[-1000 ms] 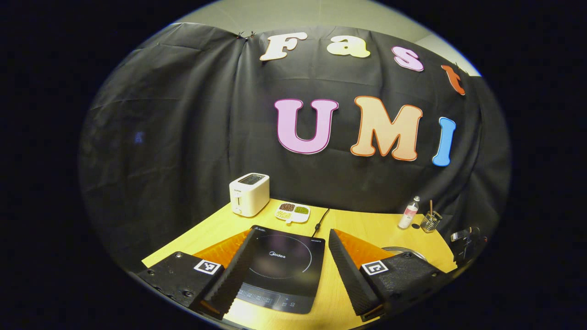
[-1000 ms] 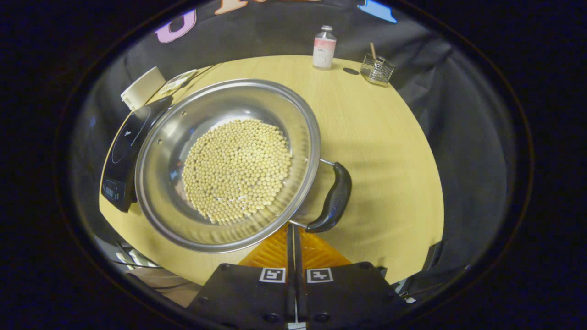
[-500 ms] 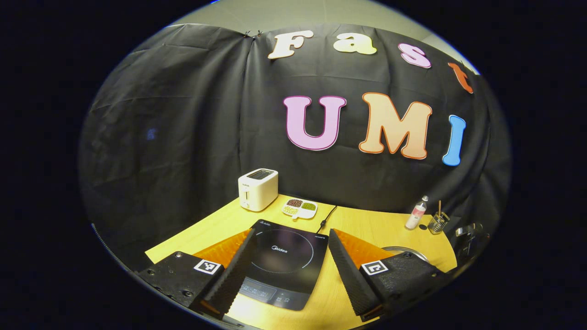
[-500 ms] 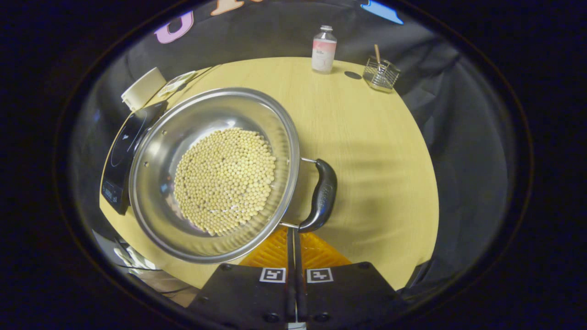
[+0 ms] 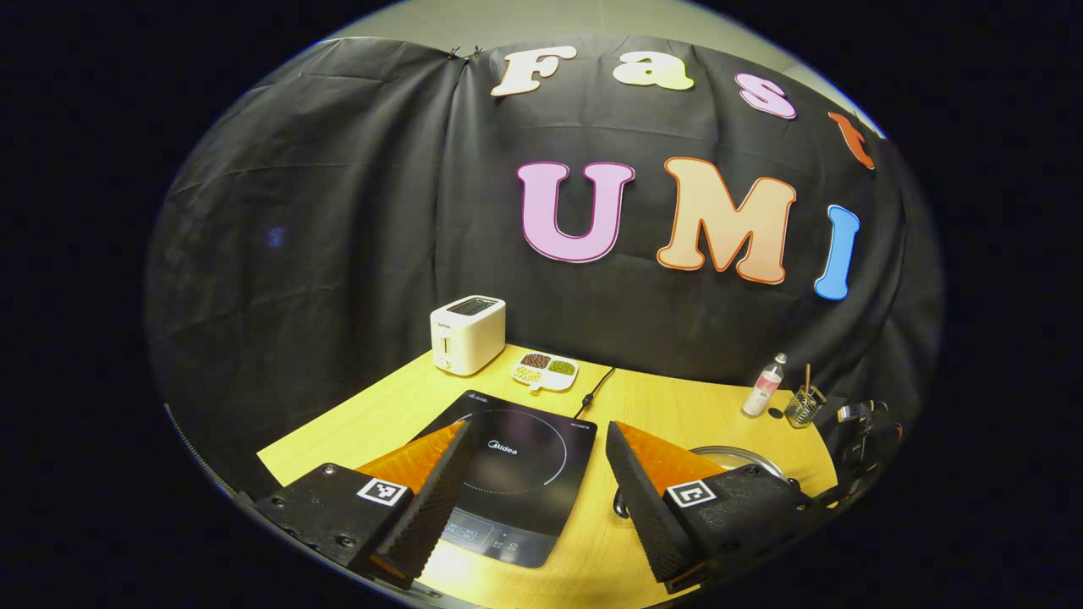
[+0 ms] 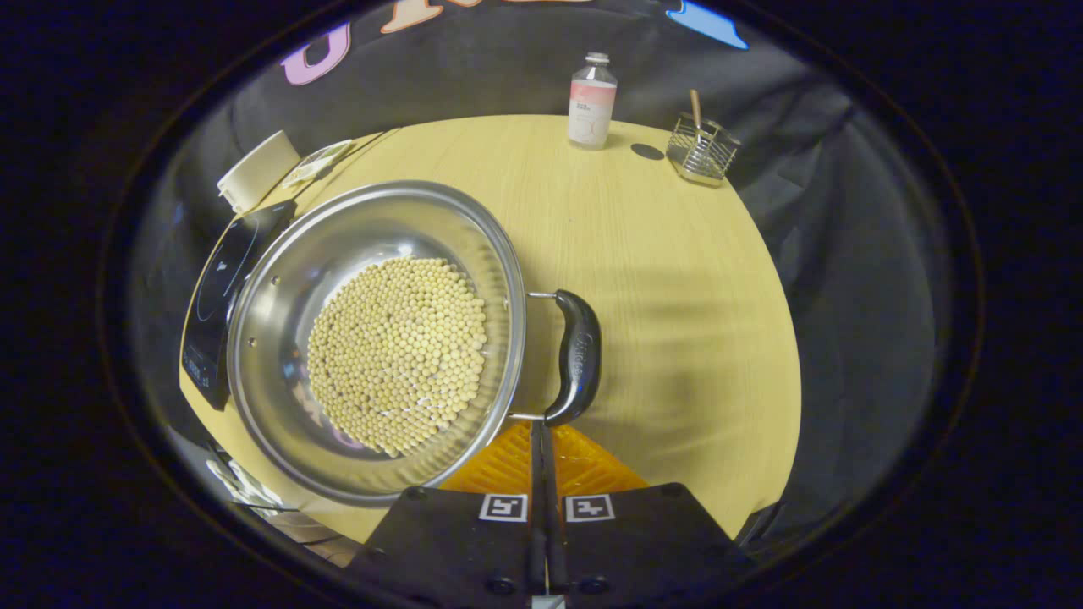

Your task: First push the handle of the pot to place it horizontally, then grasp the pot with both hands and set it on the induction cooktop.

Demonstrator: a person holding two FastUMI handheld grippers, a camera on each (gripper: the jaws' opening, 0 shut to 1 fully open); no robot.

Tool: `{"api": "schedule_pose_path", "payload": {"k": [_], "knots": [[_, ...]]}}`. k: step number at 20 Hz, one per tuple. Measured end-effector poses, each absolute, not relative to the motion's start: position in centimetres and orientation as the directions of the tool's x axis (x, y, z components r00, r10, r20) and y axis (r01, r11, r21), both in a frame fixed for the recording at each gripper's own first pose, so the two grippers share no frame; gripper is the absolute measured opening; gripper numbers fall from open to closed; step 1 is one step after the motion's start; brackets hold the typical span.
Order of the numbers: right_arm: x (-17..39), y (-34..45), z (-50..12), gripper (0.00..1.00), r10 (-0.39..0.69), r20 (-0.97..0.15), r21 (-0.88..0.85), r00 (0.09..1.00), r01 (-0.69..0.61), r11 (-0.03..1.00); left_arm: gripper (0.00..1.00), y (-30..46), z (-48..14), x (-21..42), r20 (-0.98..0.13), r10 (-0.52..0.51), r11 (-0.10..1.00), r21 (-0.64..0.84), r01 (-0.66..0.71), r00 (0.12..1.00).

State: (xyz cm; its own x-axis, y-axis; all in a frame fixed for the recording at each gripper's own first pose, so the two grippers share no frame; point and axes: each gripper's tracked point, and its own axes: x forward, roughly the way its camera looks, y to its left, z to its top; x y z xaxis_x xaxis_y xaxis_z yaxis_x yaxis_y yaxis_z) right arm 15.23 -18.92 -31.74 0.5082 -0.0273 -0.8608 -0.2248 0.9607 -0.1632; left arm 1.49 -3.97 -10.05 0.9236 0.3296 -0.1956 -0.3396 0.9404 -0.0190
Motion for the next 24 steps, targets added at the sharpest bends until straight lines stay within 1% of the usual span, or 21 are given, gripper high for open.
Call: {"api": "schedule_pose_path", "payload": {"k": [1, 5, 6, 7, 8, 9, 10, 11, 12, 14, 17, 18, 20, 21, 22, 23, 24], "knots": [[15.4, -19.0, -31.7, 0.03, -0.026, -0.861, -0.161, 0.509, -0.224, 0.961, 0.96, -4.0, -10.2, 1.5, -0.197, 0.329, 0.94, -0.018, -0.339, 0.923], [15.6, -19.0, -31.8, 0.02, -0.014, -0.863, -0.143, 0.506, -0.217, 0.966, 0.96, -4.3, -10.4, 1.9, -0.205, 0.327, 0.941, -0.018, -0.337, 0.923], [15.6, -19.4, -32.2, 0.02, -0.029, -0.864, -0.158, 0.503, -0.216, 0.963, 0.96, -4.4, -10.4, 1.9, -0.206, 0.325, 0.942, -0.018, -0.336, 0.923], [15.3, -20.0, -32.6, 0.0, -0.051, -0.871, -0.18, 0.488, -0.222, 0.958, 0.92, -4.4, -10.6, 2.0, -0.209, 0.323, 0.942, -0.018, -0.334, 0.923], [14.8, -20.6, -33.0, 0.01, -0.07, -0.878, -0.2, 0.473, -0.23, 0.952, 0.96, -4.6, -10.7, 2.2, -0.214, 0.32, 0.943, -0.018, -0.331, 0.923], [14.5, -21.0, -33.5, 0.04, -0.085, -0.881, -0.214, 0.465, -0.232, 0.949, 0.96, -4.7, -11.0, 2.2, -0.219, 0.316, 0.945, -0.018, -0.327, 0.923], [14.2, -21.5, -33.8, 0.05, -0.098, -0.883, -0.223, 0.459, -0.226, 0.948, 0.96, -4.8, -11.2, 2.3, -0.228, 0.311, 0.946, -0.016, -0.323, 0.923], [14.1, -21.7, -34.0, 0.05, -0.099, -0.884, -0.219, 0.458, -0.217, 0.951, 0.96, -4.9, -11.7, 2.3, -0.242, 0.304, 0.948, -0.014, -0.317, 0.921], [14.2, -21.9, -33.8, 0.02, -0.097, -0.883, -0.212, 0.458, -0.206, 0.955, 0.96, -5.1, -12.1, 2.4, -0.259, 0.297, 0.951, -0.011, -0.31, 0.919], [14.1, -22.5, -33.2, 0.06, -0.088, -0.882, -0.188, 0.462, -0.174, 0.967, 0.96, -5.4, -13.4, 2.7, -0.297, 0.277, 0.956, -0.012, -0.293, 0.914], [13.6, -23.1, -32.0, 0.15, -0.049, -0.89, -0.113, 0.454, -0.115, 0.987, 0.96, -6.5, -15.0, 3.0, -0.351, 0.236, 0.965, -0.022, -0.26, 0.906], [13.4, -23.4, -31.7, 0.25, -0.044, -0.891, -0.095, 0.451, -0.091, 0.991, 0.96, -6.9, -15.7, 3.4, -0.368, 0.218, 0.969, -0.028, -0.245, 0.904], [13.2, -23.7, -30.7, 0.56, -0.019, -0.89, -0.054, 0.455, -0.064, 0.996, 0.96, -7.7, -17.2, 3.9, -0.421, 0.182, 0.975, -0.041, -0.22, 0.888], [13.4, -23.7, -30.0, 0.65, 0.003, -0.889, -0.023, 0.458, -0.051, 0.998, 0.96, -8.1, -17.8, 4.0, -0.446, 0.167, 0.977, -0.047, -0.209, 0.879], [13.4, -23.2, -29.3, 0.79, 0.039, -0.884, 0.02, 0.466, -0.044, 0.999, 0.96, -8.5, -18.4, 4.3, -0.462, 0.153, 0.979, -0.052, -0.199, 0.874], [13.9, -22.8, -28.5, 0.84, 0.066, -0.875, 0.055, 0.48, -0.036, 0.998, 0.96, -8.7, -19.0, 4.8, -0.479, 0.142, 0.98, -0.055, -0.191, 0.866], [14.3, -22.6, -27.8, 1.0, 0.087, -0.866, 0.083, 0.492, -0.031, 0.996, 0.96, -8.8, -19.6, 5.0, -0.497, 0.132, 0.981, -0.057, -0.184, 0.858]]}}
